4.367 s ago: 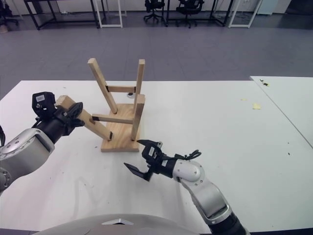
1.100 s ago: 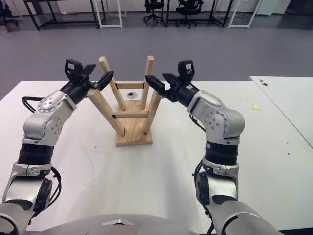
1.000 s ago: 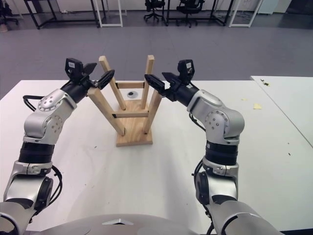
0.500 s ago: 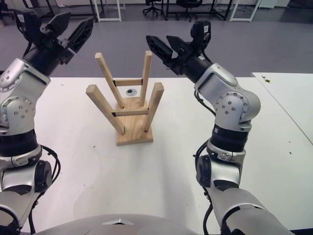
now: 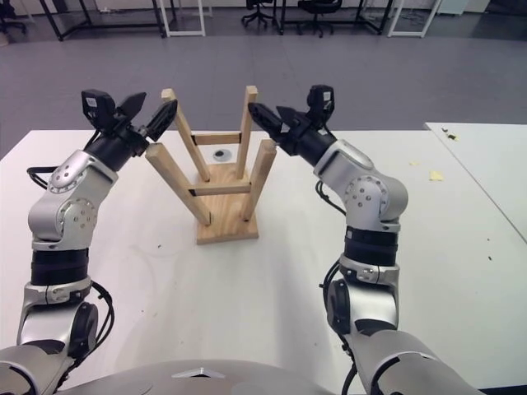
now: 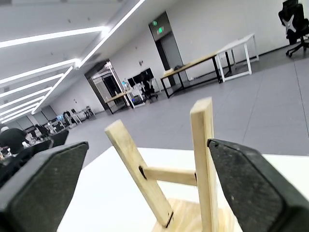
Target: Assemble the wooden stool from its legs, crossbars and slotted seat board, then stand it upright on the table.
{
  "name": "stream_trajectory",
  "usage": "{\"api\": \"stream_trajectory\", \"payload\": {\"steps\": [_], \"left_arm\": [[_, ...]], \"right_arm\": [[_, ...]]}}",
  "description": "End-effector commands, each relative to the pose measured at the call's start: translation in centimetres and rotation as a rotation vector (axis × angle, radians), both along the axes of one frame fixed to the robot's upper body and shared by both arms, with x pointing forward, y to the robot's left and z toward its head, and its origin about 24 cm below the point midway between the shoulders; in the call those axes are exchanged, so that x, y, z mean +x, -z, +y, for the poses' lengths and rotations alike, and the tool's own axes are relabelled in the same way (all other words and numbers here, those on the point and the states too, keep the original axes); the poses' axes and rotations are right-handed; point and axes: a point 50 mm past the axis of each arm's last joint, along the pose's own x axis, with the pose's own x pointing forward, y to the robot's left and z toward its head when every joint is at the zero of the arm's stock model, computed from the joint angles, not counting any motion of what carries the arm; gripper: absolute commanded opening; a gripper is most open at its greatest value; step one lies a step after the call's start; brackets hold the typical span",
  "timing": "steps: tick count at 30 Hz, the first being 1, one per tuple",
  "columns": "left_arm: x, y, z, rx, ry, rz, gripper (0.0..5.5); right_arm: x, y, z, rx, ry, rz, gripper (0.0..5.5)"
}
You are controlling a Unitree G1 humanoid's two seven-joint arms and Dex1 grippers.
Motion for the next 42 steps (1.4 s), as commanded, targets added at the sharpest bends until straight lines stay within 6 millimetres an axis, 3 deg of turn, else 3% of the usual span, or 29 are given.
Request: {"api": "stream_trajectory", "payload": {"steps": [1,3,5,8,12,14,16,18,20,22,24,28,31,33,37,40,42], "left_arm": [[-0.8,-5.3,0.9,-0.057,0.023,-0.179,4.32],[-0.8,-5.2,2.0,-0.062,-0.007,-0.173,4.32],[-0.9,-4.4,3.3,-0.061,-0.059,-0.141,4.32],[-1.4,-2.6,7.1,-0.051,-0.224,-0.071,4.32],[-4.4,2.3,14.4,0.043,-0.571,0.129,4.32],[-6.0,5.2,15.5,0.177,-0.637,0.257,4.32],[-7.4,8.2,15.0,0.384,-0.6,0.385,4.32],[-8.7,10.0,14.1,0.467,-0.552,0.465,4.32],[-10.2,11.7,13.1,0.58,-0.474,0.567,4.32],[-10.9,13.2,11.9,0.699,-0.361,0.659,4.32],[-10.9,14.0,11.2,0.743,-0.288,0.715,4.32],[-10.4,15.6,8.9,0.774,-0.147,0.773,4.32],[-10.1,16.5,6.7,0.734,-0.047,0.785,4.32],[-10.3,16.7,4.9,0.673,0.032,0.79,4.32],[-8.7,17.0,2.2,0.622,0.065,0.745,4.32],[-6.4,16.6,1.0,0.545,0.044,0.691,4.32],[-6.6,16.4,1.7,0.533,0.002,0.681,4.32]], "right_arm": [[2.1,0.2,-3.0,-0.008,0.188,-0.006,4.6],[2.6,3.2,-2.4,-0.205,0.183,0.032,4.6],[1.9,5.8,-0.1,-0.414,0.055,0.007,4.6],[-2.5,5.2,4.6,-0.468,-0.324,-0.179,4.6],[-9.7,2.8,7.3,-0.495,-0.691,-0.38,4.6],[-9.1,0.1,6.7,-0.57,-0.492,-0.488,4.6],[-8.2,-4.9,4.5,-0.518,-0.232,-0.6,4.6],[-7.6,-8.1,1.7,-0.417,-0.055,-0.632,4.6],[-5.3,-8.5,-2.0,-0.421,0.16,-0.54,4.6],[-2.0,-3.2,-5.1,-0.569,0.304,-0.281,4.6],[-0.2,3.3,-5.9,-0.662,0.307,-0.088,4.6],[0.6,12.2,-4.3,-0.725,0.17,0.077,4.6],[-0.8,17.7,-1.8,-0.89,-0.04,0.082,4.6],[-2.2,19.4,-0.5,-0.912,-0.181,0.065,4.6],[-4.6,20.1,-0.6,-0.931,-0.333,0.054,4.6],[-6.9,19.0,-2.0,-0.938,-0.368,0.063,4.6],[-7.8,18.5,-3.8,-1.027,-0.315,0.097,4.6]]}}
